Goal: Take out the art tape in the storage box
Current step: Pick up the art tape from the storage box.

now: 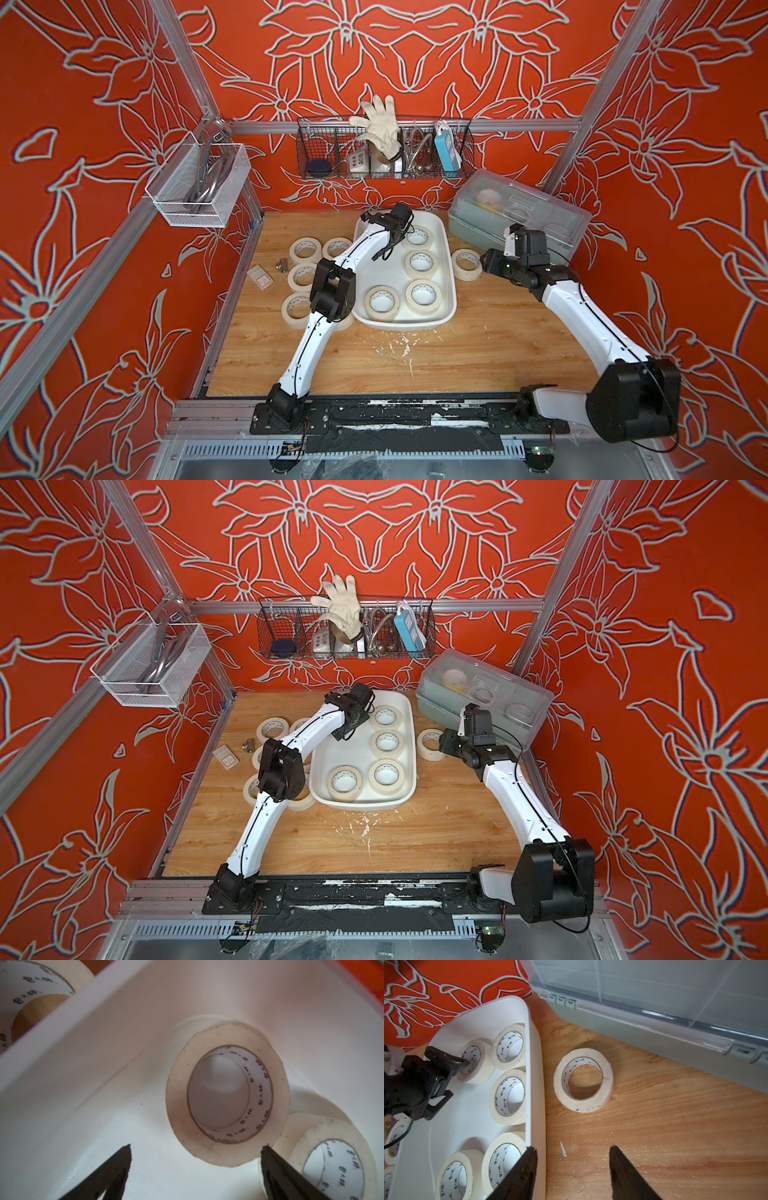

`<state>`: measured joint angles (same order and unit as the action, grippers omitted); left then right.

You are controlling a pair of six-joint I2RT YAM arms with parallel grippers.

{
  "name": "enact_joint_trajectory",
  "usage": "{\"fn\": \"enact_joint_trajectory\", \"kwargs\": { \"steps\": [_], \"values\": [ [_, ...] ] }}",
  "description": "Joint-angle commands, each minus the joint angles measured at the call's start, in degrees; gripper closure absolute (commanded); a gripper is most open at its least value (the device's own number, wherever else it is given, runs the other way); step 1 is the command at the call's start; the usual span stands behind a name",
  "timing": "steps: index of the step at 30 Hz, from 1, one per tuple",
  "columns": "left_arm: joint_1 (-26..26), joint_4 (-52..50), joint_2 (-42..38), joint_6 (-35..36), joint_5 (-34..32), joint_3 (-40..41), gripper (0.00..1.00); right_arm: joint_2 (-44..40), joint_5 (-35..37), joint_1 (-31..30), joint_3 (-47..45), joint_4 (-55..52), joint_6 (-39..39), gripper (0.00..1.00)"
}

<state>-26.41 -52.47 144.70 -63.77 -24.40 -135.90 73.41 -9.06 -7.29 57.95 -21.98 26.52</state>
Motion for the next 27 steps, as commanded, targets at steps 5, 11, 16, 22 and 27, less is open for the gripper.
{"fn": "enact_joint_trajectory", "kwargs": {
  "steps": [5,11,16,22,27],
  "values": [
    [1.05,2.51,1.41,-4.71,0.0,2.57,0.12,-0.18,-1.04,0.41,-0.91,1.12,0.89,0.41],
    [1.36,3.03,1.56,-7.57,1.15,4.35,0.19,0.07,-2.36,0.43,-1.34,1.98,1.43,0.41],
    [2.69,5.38,1.31,-9.36,5.32,6.81,0.23,0.08,-2.45,0.42,-1.26,1.85,1.42,0.41],
    [2.68,10.12,-1.07,-7.49,6.98,10.52,0.5,0.33,-2.8,0.42,-1.04,1.93,1.44,0.41],
    [2.66,12.9,-5.79,-4.75,7.25,15.78,0.71,0.1,-2.72,0.43,-0.81,1.43,1.34,0.41]
  ]
}}
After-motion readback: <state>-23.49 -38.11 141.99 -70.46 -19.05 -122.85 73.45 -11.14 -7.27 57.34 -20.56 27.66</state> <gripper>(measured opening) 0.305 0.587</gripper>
